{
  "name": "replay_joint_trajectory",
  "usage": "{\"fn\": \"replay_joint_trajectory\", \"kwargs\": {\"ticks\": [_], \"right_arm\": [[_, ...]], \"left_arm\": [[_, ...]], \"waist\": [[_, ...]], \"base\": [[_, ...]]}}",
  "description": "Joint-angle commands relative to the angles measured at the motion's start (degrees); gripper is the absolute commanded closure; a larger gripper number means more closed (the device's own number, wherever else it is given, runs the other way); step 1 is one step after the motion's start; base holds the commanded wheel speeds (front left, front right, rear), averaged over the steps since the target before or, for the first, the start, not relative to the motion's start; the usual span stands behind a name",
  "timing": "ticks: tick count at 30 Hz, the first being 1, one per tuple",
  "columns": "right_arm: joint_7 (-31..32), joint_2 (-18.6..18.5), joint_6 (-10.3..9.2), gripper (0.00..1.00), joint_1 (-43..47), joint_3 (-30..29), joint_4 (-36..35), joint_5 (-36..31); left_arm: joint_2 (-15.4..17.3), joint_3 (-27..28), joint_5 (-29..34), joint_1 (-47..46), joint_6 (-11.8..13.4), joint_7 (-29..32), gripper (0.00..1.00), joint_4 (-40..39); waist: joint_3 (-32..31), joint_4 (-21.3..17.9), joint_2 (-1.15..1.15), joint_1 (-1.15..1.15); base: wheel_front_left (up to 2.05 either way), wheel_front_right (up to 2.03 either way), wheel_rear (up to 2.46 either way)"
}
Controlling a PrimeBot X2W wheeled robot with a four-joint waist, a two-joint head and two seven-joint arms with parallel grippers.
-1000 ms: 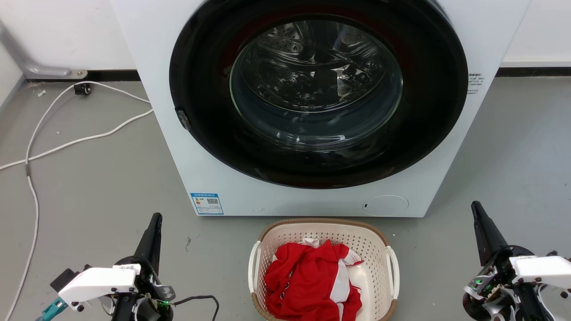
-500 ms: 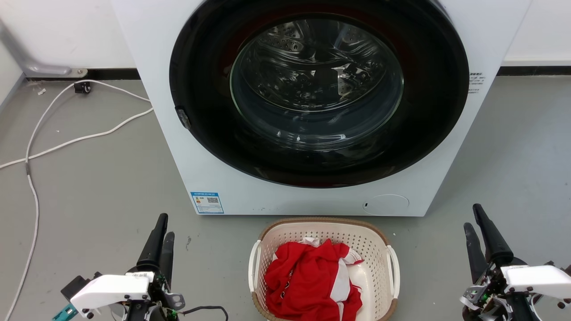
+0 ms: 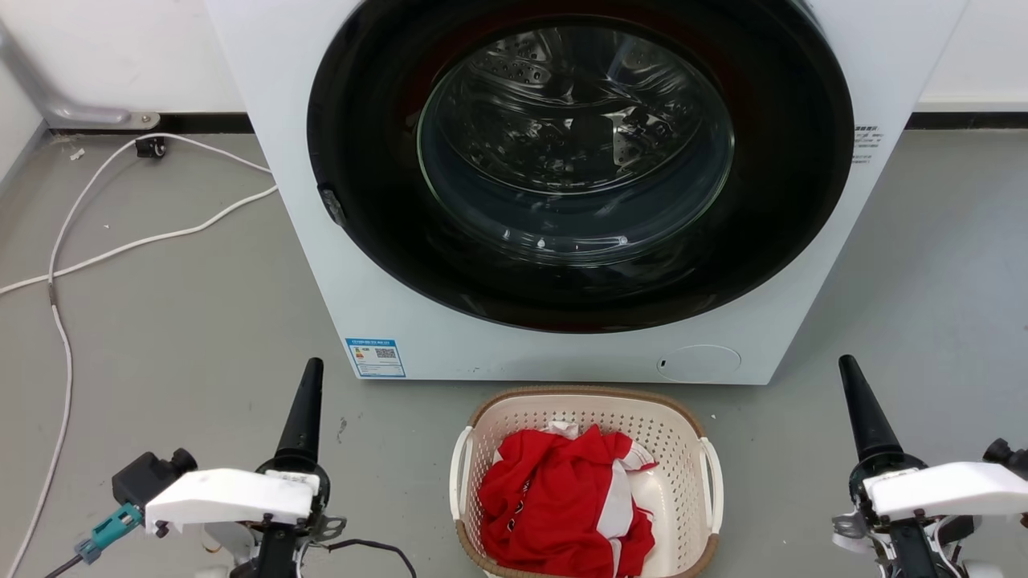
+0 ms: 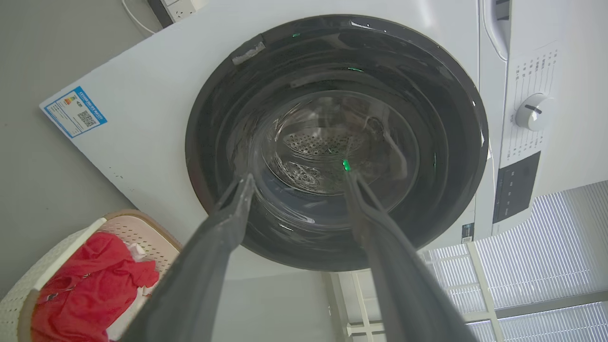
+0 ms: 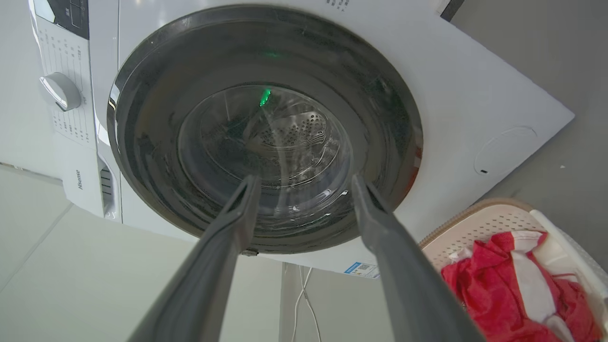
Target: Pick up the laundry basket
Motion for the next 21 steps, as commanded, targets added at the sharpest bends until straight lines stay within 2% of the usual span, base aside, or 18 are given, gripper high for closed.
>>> {"fn": "replay_joint_trajectory", "kwargs": {"ticks": [1, 9, 21], "right_arm": [[-0.7, -0.4, 0.0, 0.0, -1.5, 0.3, -1.5, -3.8], [-2.5, -0.2, 0.01, 0.0, -1.1, 0.8, -2.0, -16.1], [-4.9, 0.1, 0.01, 0.0, -0.6, 1.1, -0.9, -29.3]], "left_arm": [[0.2, -0.5, 3.1, -1.8, 0.0, -0.6, 0.0, -1.3], [0.2, -2.1, 13.1, -1.6, 0.0, -2.4, 0.0, -1.3], [0.7, -3.8, 25.4, -1.8, 0.0, -4.8, 0.0, -0.5]], "waist": [[0.1, 0.0, 0.0, 0.0], [0.1, 0.1, 0.0, 0.0], [0.1, 0.2, 0.0, 0.0]], "base": [[0.0, 0.0, 0.0], [0.0, 0.0, 0.0], [0.0, 0.0, 0.0]]}}
